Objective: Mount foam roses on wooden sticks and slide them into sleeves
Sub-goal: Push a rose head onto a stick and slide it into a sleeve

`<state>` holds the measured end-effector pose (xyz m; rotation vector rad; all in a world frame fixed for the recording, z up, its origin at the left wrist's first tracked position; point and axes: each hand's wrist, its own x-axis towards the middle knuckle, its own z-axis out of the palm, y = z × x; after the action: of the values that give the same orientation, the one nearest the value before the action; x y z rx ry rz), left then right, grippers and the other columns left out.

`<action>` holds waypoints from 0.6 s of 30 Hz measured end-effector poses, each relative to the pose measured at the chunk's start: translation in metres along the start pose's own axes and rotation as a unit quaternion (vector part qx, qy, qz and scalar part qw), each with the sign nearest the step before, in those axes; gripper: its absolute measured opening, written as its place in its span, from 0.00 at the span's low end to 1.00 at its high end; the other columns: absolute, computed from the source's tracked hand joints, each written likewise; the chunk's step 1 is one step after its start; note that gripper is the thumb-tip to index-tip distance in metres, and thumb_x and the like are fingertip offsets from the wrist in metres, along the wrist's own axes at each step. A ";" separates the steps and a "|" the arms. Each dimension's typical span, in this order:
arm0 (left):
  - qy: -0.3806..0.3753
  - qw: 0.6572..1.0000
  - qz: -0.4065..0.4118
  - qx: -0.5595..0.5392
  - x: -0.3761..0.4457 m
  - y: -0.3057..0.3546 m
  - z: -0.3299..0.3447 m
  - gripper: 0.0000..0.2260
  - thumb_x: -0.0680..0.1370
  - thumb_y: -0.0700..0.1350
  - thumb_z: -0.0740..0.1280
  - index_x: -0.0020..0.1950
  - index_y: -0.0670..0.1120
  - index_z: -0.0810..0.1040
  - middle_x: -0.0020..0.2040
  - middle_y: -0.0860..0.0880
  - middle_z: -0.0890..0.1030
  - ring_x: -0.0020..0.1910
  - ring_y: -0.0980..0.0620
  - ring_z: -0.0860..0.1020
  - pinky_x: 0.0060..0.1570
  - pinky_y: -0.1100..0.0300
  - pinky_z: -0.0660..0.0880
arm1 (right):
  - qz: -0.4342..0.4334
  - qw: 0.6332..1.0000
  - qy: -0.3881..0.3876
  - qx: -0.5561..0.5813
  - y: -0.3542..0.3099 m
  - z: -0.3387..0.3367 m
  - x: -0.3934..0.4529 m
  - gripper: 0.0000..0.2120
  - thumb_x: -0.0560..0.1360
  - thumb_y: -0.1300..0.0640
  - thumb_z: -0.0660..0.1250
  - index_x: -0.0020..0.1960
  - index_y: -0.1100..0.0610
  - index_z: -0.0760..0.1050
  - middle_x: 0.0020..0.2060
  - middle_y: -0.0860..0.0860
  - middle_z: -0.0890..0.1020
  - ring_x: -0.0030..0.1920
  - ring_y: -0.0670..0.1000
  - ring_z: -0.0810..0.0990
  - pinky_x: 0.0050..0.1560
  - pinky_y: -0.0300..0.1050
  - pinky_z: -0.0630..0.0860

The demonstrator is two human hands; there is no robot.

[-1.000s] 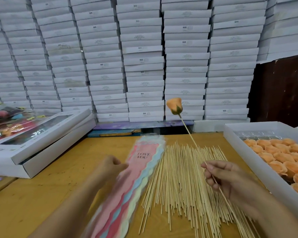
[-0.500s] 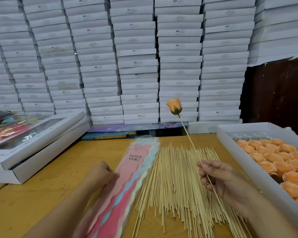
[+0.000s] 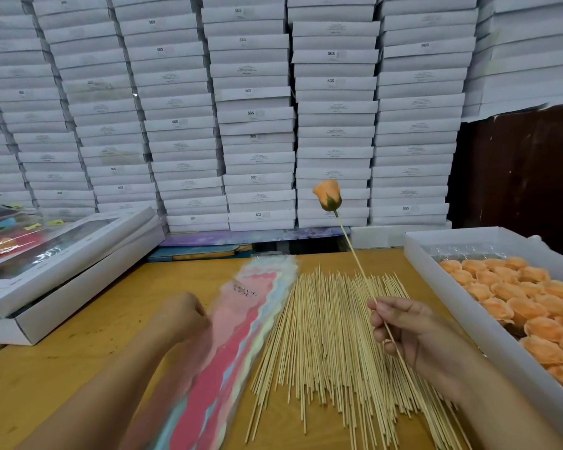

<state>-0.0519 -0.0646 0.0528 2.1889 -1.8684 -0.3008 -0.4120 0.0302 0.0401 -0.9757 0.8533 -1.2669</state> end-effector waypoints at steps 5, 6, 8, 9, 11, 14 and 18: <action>-0.055 0.959 0.011 -0.276 -0.023 0.024 -0.011 0.08 0.78 0.41 0.69 0.39 0.44 0.80 0.28 0.50 0.76 0.26 0.54 0.71 0.25 0.66 0.65 | 0.026 0.999 -0.023 0.018 0.001 0.001 -0.001 0.05 0.69 0.61 0.72 0.44 0.59 0.84 0.37 0.56 0.82 0.37 0.52 0.83 0.28 0.39 0.78; -0.088 0.932 0.014 -0.351 -0.032 0.033 -0.012 0.07 0.79 0.40 0.69 0.41 0.44 0.79 0.27 0.52 0.76 0.23 0.56 0.71 0.22 0.67 0.66 | 0.033 0.999 -0.029 0.025 0.001 0.002 -0.001 0.04 0.69 0.61 0.72 0.43 0.59 0.84 0.38 0.57 0.82 0.37 0.51 0.83 0.28 0.39 0.79; -0.153 0.863 0.021 -0.482 -0.051 0.050 -0.011 0.04 0.79 0.36 0.69 0.45 0.42 0.79 0.26 0.51 0.77 0.20 0.58 0.71 0.19 0.68 0.67 | 0.049 0.997 -0.042 0.041 0.003 0.001 0.001 0.05 0.70 0.63 0.72 0.45 0.61 0.84 0.43 0.59 0.83 0.36 0.51 0.82 0.29 0.40 0.79; -0.179 0.831 0.023 -0.526 -0.060 0.058 -0.009 0.03 0.79 0.34 0.69 0.46 0.41 0.78 0.26 0.50 0.77 0.20 0.58 0.72 0.19 0.67 0.69 | 0.058 0.996 -0.045 0.052 0.004 0.001 0.002 0.07 0.70 0.64 0.71 0.48 0.63 0.82 0.47 0.61 0.84 0.36 0.51 0.82 0.29 0.40 0.80; -0.207 0.802 0.025 -0.559 -0.073 0.070 -0.002 0.04 0.78 0.34 0.70 0.52 0.39 0.79 0.29 0.49 0.77 0.23 0.57 0.72 0.21 0.66 0.71 | 0.079 0.993 -0.043 0.076 0.006 0.000 0.003 0.14 0.71 0.67 0.70 0.55 0.67 0.77 0.55 0.65 0.83 0.34 0.52 0.83 0.30 0.41 0.81; -0.231 0.786 0.009 -0.574 -0.090 0.082 0.015 0.12 0.76 0.34 0.72 0.59 0.40 0.79 0.38 0.43 0.75 0.28 0.54 0.68 0.27 0.63 0.70 | 0.098 0.991 -0.036 0.086 0.010 0.000 0.005 0.13 0.70 0.68 0.70 0.54 0.68 0.79 0.52 0.67 0.84 0.31 0.52 0.83 0.29 0.41 0.81; -0.340 0.787 0.030 -0.513 -0.108 0.087 0.027 0.17 0.74 0.35 0.74 0.62 0.41 0.78 0.38 0.43 0.81 0.29 0.53 0.77 0.28 0.61 0.78 | 0.091 0.994 -0.028 0.048 0.015 0.002 0.009 0.14 0.68 0.65 0.72 0.52 0.67 0.83 0.38 0.60 0.83 0.30 0.49 0.81 0.30 0.38 0.80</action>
<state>-0.1583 0.0278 0.0544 1.2773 -1.3930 -1.7853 -0.4033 0.0223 0.0274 -0.8338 0.8115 -1.1083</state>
